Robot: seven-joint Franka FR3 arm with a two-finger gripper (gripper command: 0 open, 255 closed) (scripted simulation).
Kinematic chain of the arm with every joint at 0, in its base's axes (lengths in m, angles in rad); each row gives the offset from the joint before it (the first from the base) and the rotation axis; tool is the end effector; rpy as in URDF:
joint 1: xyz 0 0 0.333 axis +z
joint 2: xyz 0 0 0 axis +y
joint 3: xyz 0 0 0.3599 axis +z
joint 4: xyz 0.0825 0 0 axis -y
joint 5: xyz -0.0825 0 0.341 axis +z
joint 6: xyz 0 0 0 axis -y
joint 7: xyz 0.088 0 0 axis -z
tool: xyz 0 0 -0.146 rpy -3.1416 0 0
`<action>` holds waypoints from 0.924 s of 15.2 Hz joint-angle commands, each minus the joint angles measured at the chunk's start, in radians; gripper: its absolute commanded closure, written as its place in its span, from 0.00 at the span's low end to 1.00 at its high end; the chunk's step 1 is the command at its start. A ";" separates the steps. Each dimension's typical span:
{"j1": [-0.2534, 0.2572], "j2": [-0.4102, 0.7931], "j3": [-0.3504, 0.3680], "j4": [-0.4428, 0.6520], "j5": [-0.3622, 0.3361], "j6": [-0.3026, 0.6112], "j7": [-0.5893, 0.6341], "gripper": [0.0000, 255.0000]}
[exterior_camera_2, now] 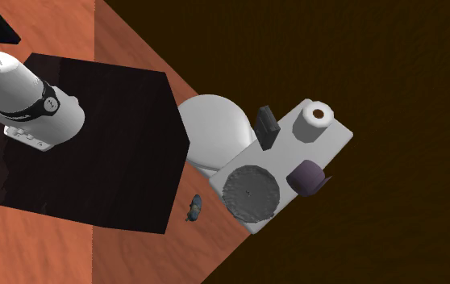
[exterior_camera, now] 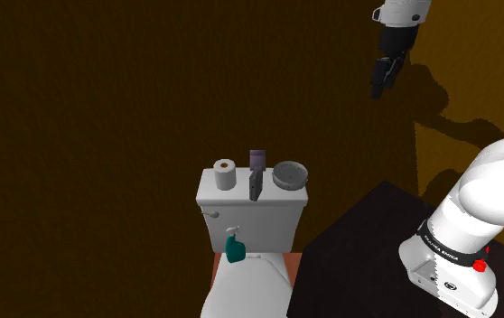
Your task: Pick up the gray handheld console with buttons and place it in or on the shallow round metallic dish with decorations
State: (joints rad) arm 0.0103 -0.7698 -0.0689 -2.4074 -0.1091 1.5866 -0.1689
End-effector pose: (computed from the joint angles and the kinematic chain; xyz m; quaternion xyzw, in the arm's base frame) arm 0.2340 -0.0357 0.5577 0.9969 0.0676 -0.0290 0.0277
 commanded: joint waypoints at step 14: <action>0.016 0.263 0.178 -0.149 0.123 0.420 0.377 0.00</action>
State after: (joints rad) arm 0.0254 -0.5401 0.0937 -2.5516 0.0053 1.9650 0.1755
